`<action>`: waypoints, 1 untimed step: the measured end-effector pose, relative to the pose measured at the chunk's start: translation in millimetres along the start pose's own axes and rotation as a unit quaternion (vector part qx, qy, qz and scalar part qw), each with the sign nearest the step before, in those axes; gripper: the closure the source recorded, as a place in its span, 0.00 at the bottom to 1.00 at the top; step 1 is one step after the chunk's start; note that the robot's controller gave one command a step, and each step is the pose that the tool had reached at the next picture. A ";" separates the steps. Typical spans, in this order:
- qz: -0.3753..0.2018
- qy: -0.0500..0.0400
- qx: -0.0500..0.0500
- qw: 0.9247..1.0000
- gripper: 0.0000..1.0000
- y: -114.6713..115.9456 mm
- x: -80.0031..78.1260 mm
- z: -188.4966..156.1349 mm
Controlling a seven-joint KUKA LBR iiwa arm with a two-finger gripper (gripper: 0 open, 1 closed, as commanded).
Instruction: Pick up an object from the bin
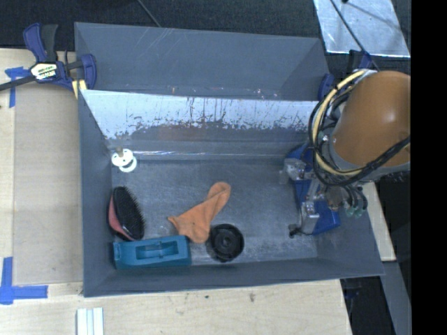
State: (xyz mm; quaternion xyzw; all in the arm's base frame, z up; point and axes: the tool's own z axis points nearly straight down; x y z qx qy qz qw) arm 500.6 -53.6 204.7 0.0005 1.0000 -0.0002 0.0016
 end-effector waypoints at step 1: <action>-0.026 -0.001 0.000 1.000 0.00 51.1 -21.1 27.1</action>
Offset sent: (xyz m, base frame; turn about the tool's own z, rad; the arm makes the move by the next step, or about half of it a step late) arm 0.0304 0.0663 -0.0765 -0.1721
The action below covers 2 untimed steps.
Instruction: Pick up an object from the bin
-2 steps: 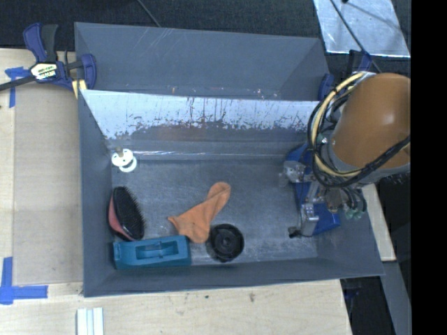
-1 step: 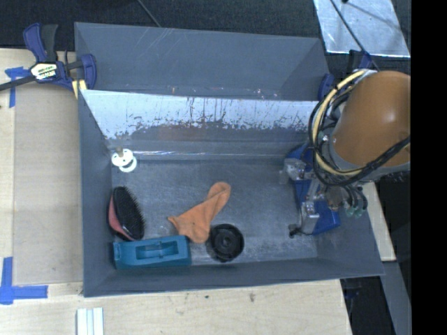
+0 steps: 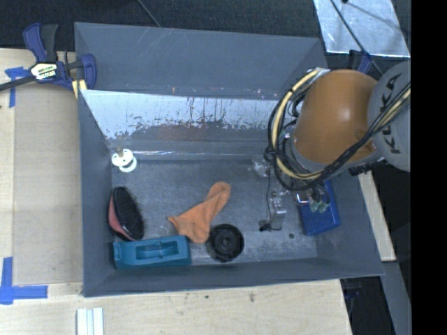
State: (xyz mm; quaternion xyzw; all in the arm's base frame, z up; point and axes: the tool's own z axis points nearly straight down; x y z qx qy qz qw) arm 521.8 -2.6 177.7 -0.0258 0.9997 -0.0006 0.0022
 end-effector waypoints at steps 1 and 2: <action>-0.056 0.000 -0.003 0.998 0.00 26.5 -9.3 37.8; -0.070 0.002 0.000 0.998 0.00 40.7 -18.2 67.2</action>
Offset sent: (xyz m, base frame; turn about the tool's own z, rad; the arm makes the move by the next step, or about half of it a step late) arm 0.0227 0.0729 -0.0883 -0.1700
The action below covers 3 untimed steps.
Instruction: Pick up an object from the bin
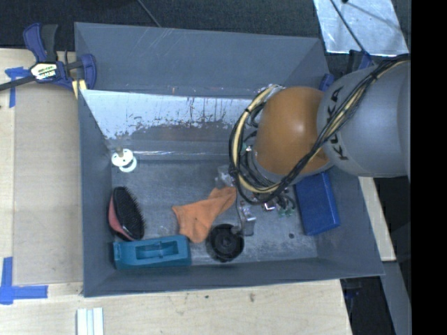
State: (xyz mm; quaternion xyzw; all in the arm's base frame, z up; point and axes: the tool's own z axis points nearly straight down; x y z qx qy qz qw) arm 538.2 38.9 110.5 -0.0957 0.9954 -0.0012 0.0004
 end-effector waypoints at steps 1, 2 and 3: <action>-0.002 0.009 0.000 1.000 1.00 33.0 -27.7 34.9; -0.002 0.009 0.000 1.000 1.00 33.1 -27.7 34.9; 0.010 -0.001 -0.001 1.000 1.00 19.8 11.4 -81.2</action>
Offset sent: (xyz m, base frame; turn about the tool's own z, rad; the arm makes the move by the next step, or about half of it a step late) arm 0.0000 0.0000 0.0000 0.0000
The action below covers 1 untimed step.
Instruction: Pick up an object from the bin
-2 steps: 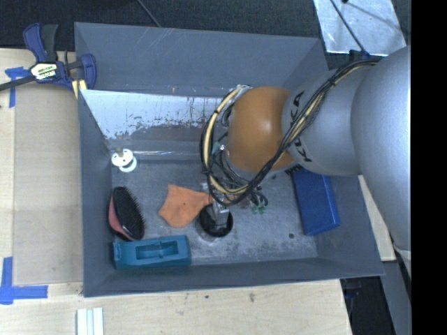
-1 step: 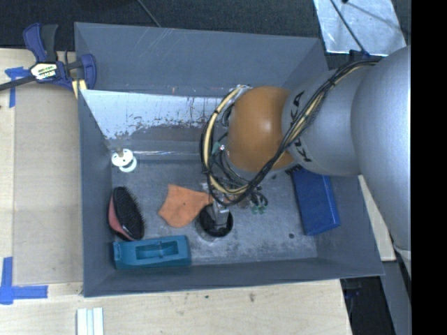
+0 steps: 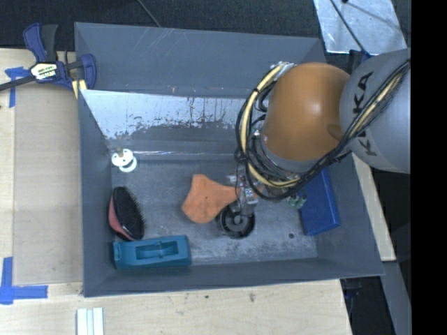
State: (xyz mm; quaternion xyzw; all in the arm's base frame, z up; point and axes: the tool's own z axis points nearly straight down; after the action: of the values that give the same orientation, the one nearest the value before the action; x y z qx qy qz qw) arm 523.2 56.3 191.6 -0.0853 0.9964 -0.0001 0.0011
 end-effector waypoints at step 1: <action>0.000 0.000 0.000 1.000 1.00 0.1 0.0 0.0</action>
Offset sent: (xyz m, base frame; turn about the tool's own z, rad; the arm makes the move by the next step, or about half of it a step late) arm 0.0087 -0.0017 0.1067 0.0185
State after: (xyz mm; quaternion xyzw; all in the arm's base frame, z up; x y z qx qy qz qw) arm 523.2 56.5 191.6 -0.0857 0.9963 -0.0001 0.0011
